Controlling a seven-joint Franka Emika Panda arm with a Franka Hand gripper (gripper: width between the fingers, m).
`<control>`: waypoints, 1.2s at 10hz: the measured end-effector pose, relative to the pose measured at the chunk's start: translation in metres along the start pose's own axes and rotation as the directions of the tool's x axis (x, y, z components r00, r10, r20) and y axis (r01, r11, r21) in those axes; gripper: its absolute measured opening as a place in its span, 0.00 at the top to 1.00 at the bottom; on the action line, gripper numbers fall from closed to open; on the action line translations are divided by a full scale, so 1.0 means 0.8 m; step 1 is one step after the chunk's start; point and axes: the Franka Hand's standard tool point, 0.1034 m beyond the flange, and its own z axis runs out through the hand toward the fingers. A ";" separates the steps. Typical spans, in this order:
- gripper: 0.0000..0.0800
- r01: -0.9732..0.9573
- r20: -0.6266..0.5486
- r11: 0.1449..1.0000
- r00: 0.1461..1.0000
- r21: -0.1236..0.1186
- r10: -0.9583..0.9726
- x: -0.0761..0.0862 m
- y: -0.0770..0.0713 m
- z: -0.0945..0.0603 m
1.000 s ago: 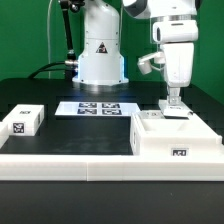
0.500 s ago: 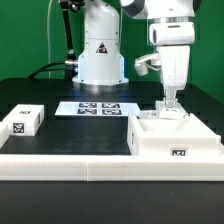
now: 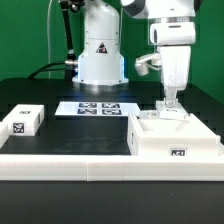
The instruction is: Assemble cabinet
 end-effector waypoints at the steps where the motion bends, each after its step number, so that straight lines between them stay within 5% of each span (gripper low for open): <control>1: 0.91 -0.001 -0.001 1.000 1.000 0.001 0.001 0.002 0.005 0.001; 3: 0.91 0.034 -0.003 0.999 0.999 -0.002 -0.034 0.002 0.021 0.002; 9: 0.91 0.032 -0.001 0.999 0.999 0.002 -0.032 0.002 0.022 0.002; 12: 0.91 0.035 0.003 0.999 0.999 0.008 -0.035 0.003 0.054 0.002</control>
Offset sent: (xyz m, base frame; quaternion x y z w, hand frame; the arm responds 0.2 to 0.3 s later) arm 0.0000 0.0000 0.0000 0.0000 0.0000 0.0000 1.0000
